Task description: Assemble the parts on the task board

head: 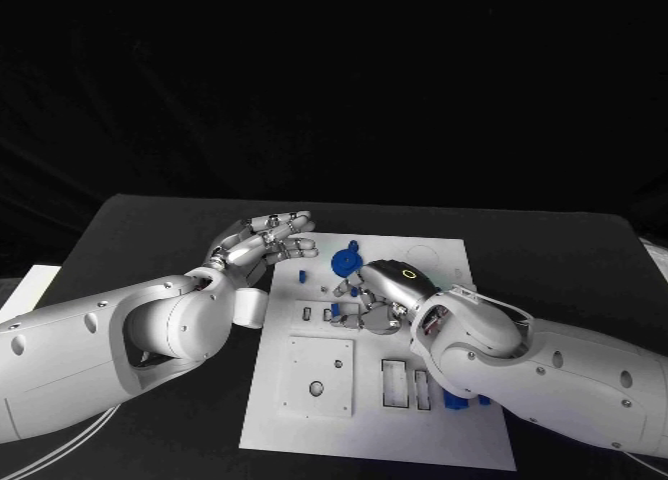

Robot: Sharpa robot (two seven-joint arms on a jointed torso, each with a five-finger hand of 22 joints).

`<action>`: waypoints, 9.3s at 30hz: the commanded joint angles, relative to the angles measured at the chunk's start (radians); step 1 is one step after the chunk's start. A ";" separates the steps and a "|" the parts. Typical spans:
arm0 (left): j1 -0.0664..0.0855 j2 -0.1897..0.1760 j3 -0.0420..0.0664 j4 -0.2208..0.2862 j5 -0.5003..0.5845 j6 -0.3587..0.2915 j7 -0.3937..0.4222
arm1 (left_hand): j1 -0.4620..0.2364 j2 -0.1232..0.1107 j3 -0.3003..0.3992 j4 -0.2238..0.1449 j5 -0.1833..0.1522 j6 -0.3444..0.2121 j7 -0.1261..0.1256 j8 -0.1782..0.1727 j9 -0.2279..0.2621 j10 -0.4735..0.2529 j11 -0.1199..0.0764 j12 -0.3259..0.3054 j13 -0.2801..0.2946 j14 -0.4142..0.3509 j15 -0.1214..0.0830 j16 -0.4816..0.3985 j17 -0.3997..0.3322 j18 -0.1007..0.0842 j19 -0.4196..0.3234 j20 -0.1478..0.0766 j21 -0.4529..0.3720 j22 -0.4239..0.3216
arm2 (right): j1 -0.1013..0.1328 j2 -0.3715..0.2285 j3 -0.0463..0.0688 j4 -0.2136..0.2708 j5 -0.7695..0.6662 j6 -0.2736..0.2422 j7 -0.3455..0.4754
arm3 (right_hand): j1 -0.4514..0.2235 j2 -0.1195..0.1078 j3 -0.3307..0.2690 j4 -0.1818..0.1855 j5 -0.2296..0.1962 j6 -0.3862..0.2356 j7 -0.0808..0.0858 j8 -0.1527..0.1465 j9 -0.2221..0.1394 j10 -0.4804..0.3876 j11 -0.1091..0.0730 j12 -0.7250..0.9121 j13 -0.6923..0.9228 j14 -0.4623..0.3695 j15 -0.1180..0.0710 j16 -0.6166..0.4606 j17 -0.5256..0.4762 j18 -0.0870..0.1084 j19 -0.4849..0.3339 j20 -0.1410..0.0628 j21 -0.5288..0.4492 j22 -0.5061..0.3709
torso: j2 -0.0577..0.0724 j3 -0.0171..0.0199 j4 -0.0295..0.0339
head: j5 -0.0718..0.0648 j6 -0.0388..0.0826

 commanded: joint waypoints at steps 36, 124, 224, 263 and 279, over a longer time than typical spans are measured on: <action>0.115 0.152 -0.004 -0.198 -1.039 0.449 -1.068 | -0.305 0.030 -0.336 0.250 -0.077 0.040 -0.178 0.505 0.441 0.326 -0.185 1.231 1.163 0.341 -0.169 1.390 1.202 -0.110 0.448 -0.163 0.884 1.009 | 0.182 -0.392 0.020 0.099 0.700 -0.013 0.385 | 0.066 0.023 -0.035 0.021 0.024 -0.019 -0.001 0.004 0.003 -0.044 0.006 -0.059 -0.010 0.085 0.011 -0.041 0.180 0.020 -0.030 0.013 -0.047 -0.072 | -0.080 0.0346 -0.0115 | 0.007 -0.020; 0.168 0.385 -0.055 -0.343 -1.232 0.664 -1.137 | -0.264 0.075 -0.345 0.250 -0.080 -0.035 -0.171 0.521 0.579 0.336 -0.177 1.254 1.200 0.341 -0.165 1.390 1.202 -0.121 0.459 -0.156 0.915 1.073 | 0.188 -0.364 0.019 0.040 0.676 0.010 0.338 | 0.083 0.035 -0.054 0.023 0.081 -0.020 -0.002 0.004 0.004 -0.045 0.005 -0.063 -0.018 0.083 0.009 -0.049 0.173 0.022 -0.031 0.011 -0.057 -0.084 | -0.080 0.0343 -0.0133 | 0.019 -0.063; 0.072 0.250 -0.055 -0.172 -1.270 0.324 -1.123 | -0.186 -0.111 0.476 0.001 0.008 -0.024 -0.175 0.491 0.665 0.371 -0.186 1.256 1.228 0.341 -0.172 1.390 1.202 -0.128 0.473 -0.163 0.937 1.125 | 0.185 -0.358 0.017 0.024 0.682 0.021 0.346 | 0.082 0.038 -0.057 0.025 0.085 -0.019 -0.002 0.005 0.004 -0.045 0.005 -0.064 -0.019 0.083 0.009 -0.051 0.170 0.022 -0.031 0.010 -0.058 -0.086 | -0.083 0.0398 0.0011 | 0.004 -0.086; 0.073 0.285 -0.054 -0.225 -1.251 0.374 -1.126 | -0.322 -0.135 0.387 0.054 0.015 0.022 -0.205 0.514 0.685 0.388 -0.208 1.282 1.258 0.341 -0.190 1.390 1.202 -0.135 0.484 -0.178 0.954 1.160 | 0.185 -0.355 0.017 0.026 0.682 0.023 0.347 | 0.080 0.039 -0.061 0.028 0.086 -0.019 -0.002 0.005 0.005 -0.048 0.005 -0.068 -0.022 0.082 0.009 -0.054 0.167 0.023 -0.033 0.010 -0.061 -0.090 | -0.083 0.0401 0.0009 | 0.007 -0.092; 0.074 0.291 -0.054 -0.229 -1.251 0.387 -1.125 | -0.359 -0.142 0.338 0.079 0.017 0.037 -0.213 0.531 0.695 0.397 -0.215 1.294 1.271 0.341 -0.196 1.390 1.202 -0.139 0.490 -0.185 0.965 1.178 | 0.185 -0.355 0.017 0.027 0.682 0.023 0.347 | 0.080 0.039 -0.061 0.028 0.086 -0.019 -0.002 0.005 0.005 -0.048 0.005 -0.068 -0.022 0.082 0.009 -0.054 0.167 0.023 -0.033 0.010 -0.061 -0.090 | -0.082 0.0404 0.0002 | 0.007 -0.094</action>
